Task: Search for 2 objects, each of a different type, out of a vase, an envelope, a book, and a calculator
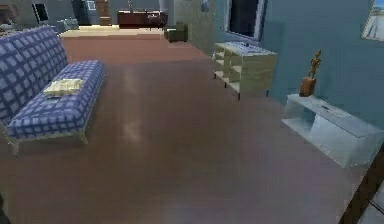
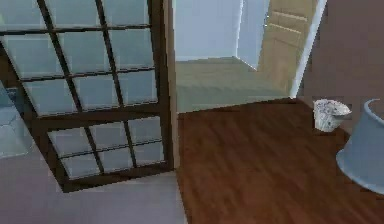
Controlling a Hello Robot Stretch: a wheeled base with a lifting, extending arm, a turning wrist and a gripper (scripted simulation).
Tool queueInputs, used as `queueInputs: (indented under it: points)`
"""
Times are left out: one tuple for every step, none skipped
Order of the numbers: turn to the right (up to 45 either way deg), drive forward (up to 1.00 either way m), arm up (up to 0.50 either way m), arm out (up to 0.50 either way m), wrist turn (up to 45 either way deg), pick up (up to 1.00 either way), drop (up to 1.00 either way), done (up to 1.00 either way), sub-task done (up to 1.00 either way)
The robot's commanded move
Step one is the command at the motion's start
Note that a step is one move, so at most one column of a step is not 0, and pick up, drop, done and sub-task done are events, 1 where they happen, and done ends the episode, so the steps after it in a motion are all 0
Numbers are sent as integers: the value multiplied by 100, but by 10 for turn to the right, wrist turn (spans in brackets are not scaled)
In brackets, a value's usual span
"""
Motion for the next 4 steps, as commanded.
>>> queueInputs:
  points:
    - [450, 0, 0, 0, 0, 0, 0, 0, 0]
    - [300, 0, 0, 0, 0, 0, 0, 0, 0]
    - [0, 10, 0, 0, 0, 0, 0, 0, 0]
    - [-450, 0, 0, 0, 0, 0, 0, 0, 0]
